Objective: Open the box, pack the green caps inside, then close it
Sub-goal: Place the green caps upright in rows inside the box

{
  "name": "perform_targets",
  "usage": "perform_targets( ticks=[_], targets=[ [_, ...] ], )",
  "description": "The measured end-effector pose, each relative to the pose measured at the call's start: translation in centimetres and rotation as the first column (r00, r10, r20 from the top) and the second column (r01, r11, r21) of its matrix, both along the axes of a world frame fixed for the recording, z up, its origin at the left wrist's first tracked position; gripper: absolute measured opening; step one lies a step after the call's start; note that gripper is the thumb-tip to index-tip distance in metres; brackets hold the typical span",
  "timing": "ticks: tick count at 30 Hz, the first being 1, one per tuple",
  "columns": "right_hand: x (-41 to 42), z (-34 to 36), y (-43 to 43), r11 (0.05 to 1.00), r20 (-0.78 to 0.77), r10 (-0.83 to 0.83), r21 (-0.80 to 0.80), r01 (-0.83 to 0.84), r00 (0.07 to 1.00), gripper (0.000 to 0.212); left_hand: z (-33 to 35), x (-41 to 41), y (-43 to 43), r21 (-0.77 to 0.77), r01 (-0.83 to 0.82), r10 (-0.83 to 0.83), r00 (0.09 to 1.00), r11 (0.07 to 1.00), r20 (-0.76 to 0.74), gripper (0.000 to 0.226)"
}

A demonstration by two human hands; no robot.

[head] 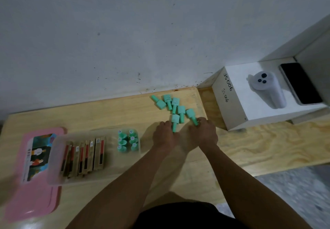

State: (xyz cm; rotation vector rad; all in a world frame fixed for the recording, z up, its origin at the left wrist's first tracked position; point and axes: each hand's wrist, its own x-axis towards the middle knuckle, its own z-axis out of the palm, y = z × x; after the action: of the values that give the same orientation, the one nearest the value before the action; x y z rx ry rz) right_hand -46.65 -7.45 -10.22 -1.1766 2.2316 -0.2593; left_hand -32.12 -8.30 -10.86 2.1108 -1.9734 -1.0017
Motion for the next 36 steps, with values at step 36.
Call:
perform_targets(
  ticks=[36],
  targets=[
    [4.9, 8.9, 3.4, 0.957, 0.546, 0.194, -0.289, -0.034, 0.815, 0.031, 10.2, 13.6, 1.5, -0.249, -0.353, 0.135, 0.779, 0.902, -0.613, 0.015]
  ],
)
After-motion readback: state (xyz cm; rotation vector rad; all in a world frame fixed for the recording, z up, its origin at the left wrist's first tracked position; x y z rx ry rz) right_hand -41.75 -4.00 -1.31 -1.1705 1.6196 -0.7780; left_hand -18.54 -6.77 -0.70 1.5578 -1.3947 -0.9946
